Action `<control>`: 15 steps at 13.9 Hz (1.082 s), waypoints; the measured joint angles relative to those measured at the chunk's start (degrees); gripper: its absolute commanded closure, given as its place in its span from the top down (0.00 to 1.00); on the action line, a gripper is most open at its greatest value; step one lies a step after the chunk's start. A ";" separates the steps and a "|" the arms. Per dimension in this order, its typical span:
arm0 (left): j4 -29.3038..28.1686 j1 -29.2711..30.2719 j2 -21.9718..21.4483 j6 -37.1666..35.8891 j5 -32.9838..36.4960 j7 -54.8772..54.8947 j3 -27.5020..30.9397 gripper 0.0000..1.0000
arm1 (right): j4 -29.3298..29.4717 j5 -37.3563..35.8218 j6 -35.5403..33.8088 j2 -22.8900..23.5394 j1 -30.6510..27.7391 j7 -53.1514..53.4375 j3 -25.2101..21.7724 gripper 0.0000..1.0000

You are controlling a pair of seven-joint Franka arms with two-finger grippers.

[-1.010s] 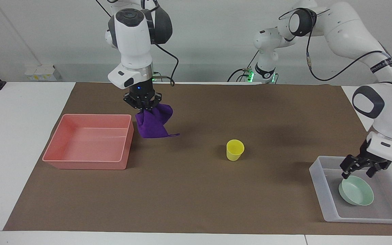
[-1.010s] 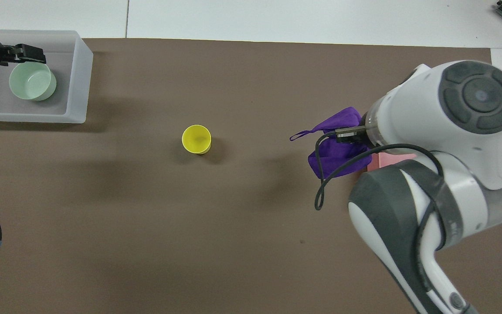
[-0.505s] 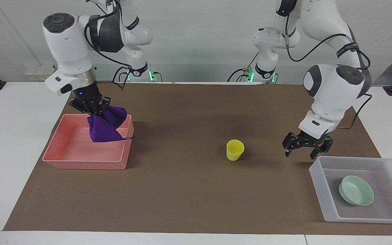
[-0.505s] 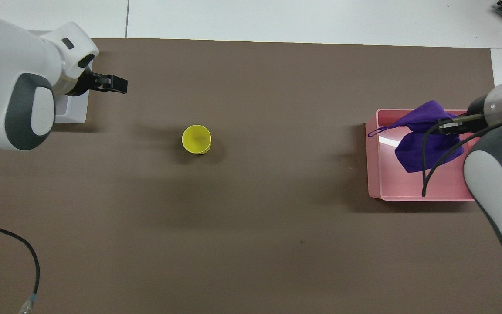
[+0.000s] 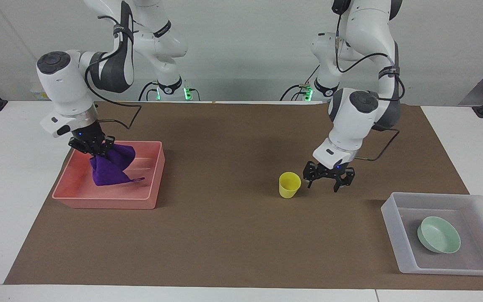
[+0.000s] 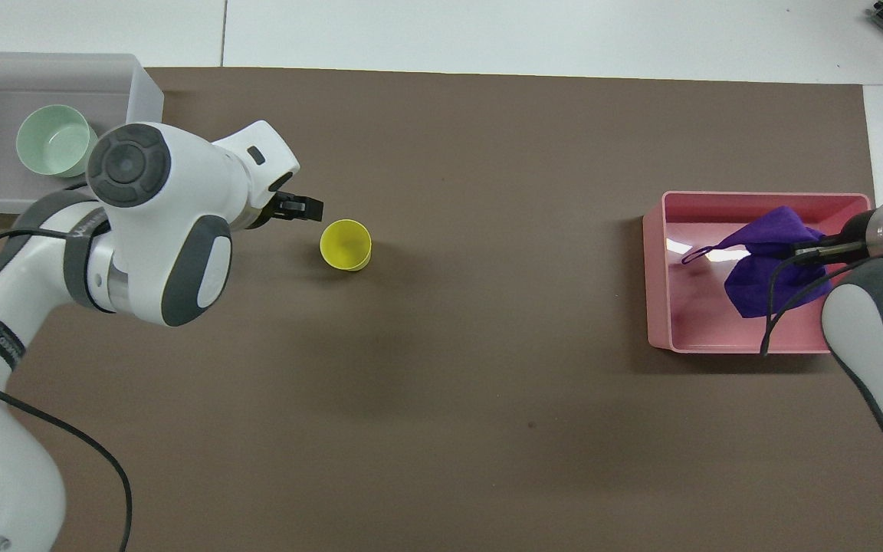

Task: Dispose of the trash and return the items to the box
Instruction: 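Carry the cloth to the pink tray while the left gripper reaches the cup, then grasp the yellow cup with the left gripper while the right gripper releases the cloth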

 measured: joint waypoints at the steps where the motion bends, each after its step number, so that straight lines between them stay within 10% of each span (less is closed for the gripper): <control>1: -1.00 -1.19 0.02 0.40 0.00 -0.56 0.02 0.79 | -1.69 0.00 1.95 0.31 0.00 0.00 0.00 0.00; 5: -6.18 -3.22 0.07 6.40 0.00 -0.83 0.03 0.01 | -6.15 0.00 6.12 1.73 -0.03 0.00 0.01 0.00; 6: -7.25 -3.30 0.12 8.31 0.00 -0.83 0.04 0.00 | -6.48 0.00 6.65 2.22 -0.11 0.00 0.00 0.10; 8: -8.11 -3.30 0.27 10.05 0.00 -0.83 0.19 0.00 | -6.61 0.00 8.47 2.90 -0.50 0.00 0.01 1.00; 15: -7.65 -0.43 -2.96 8.62 0.00 -0.85 1.39 0.00 | -3.76 0.00 6.93 2.37 -0.23 3.24 0.72 1.00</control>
